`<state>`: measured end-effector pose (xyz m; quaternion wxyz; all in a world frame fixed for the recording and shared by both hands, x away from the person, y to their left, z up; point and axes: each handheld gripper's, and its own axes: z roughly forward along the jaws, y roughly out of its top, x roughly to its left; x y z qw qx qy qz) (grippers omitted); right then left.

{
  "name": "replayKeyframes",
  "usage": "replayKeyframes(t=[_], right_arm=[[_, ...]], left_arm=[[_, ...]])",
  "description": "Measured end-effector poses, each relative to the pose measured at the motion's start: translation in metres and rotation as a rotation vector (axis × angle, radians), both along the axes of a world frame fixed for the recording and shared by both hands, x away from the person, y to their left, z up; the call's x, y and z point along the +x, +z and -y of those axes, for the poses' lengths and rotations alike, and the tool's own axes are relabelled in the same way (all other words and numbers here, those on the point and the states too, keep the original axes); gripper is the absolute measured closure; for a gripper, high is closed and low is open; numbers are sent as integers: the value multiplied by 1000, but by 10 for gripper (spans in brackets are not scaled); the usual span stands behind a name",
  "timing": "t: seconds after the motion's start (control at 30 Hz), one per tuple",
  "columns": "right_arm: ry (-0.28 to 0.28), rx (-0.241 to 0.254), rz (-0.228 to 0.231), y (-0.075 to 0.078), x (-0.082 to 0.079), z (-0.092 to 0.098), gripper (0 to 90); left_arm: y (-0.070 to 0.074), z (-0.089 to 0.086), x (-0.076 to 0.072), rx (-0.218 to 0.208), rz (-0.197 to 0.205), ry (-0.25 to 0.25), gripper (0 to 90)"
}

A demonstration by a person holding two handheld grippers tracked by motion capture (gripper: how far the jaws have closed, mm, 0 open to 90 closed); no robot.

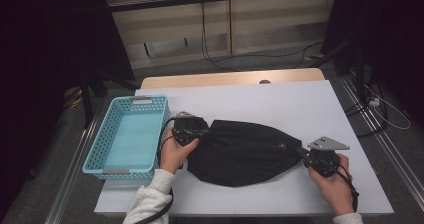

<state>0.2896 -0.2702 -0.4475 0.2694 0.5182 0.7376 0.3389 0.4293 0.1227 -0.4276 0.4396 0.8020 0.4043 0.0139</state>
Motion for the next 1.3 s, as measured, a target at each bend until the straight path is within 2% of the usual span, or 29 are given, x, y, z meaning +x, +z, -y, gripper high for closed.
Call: replayKeyframes(t=[0.17,0.2,0.27,0.33,0.43,0.5,0.57,0.63,0.7,0.77,0.83,0.9,0.97,1.0,1.03,1.1,1.17,1.2,1.27,1.3], right_arm=[[-2,30,-3,0,3,0,856],[3,27,-1,0,3,-1,833],[6,25,20,1,4,-2,708],[-22,34,29,3,6,-1,638],[-83,76,38,3,10,5,518],[-118,105,39,2,13,9,483],[-131,130,28,0,15,10,440],[-125,124,18,-1,16,7,425],[-100,143,8,-1,17,2,406],[-75,139,-20,-2,19,-4,378],[-65,115,-41,-5,20,-9,380],[-50,126,-66,-8,21,-13,384],[-29,106,-106,-13,21,-16,379],[-25,90,-85,-15,20,-18,388],[-30,91,-84,-15,19,-18,418],[4,119,-96,-13,19,-17,631],[5,132,-99,-13,19,-15,717],[23,135,-101,-13,19,-14,791],[30,181,-108,-12,18,-9,837],[32,178,-94,-10,17,-7,843]], left_arm=[[-2,1,-2,4,7,0,859],[-2,1,-2,2,8,0,859],[-1,0,-3,1,8,2,859],[0,0,-3,-2,8,3,859],[0,-1,-4,2,8,-4,859],[1,-1,-4,-1,8,-3,859],[1,-2,-3,-2,8,0,859],[1,-2,-3,-2,8,1,860],[1,-3,-3,-2,8,0,859],[1,-3,-3,-4,5,-2,859],[2,-4,-2,-5,6,0,859],[2,-6,-2,-10,8,4,859],[4,-10,-1,-19,4,8,860],[5,-12,-1,-23,5,13,860],[6,-14,-1,-24,7,15,860],[8,-17,-1,-31,10,24,860],[9,-18,-1,-37,12,26,860],[10,-19,-1,-38,11,27,860],[10,-20,-1,-40,15,31,860],[10,-21,-1,-41,17,33,861]])
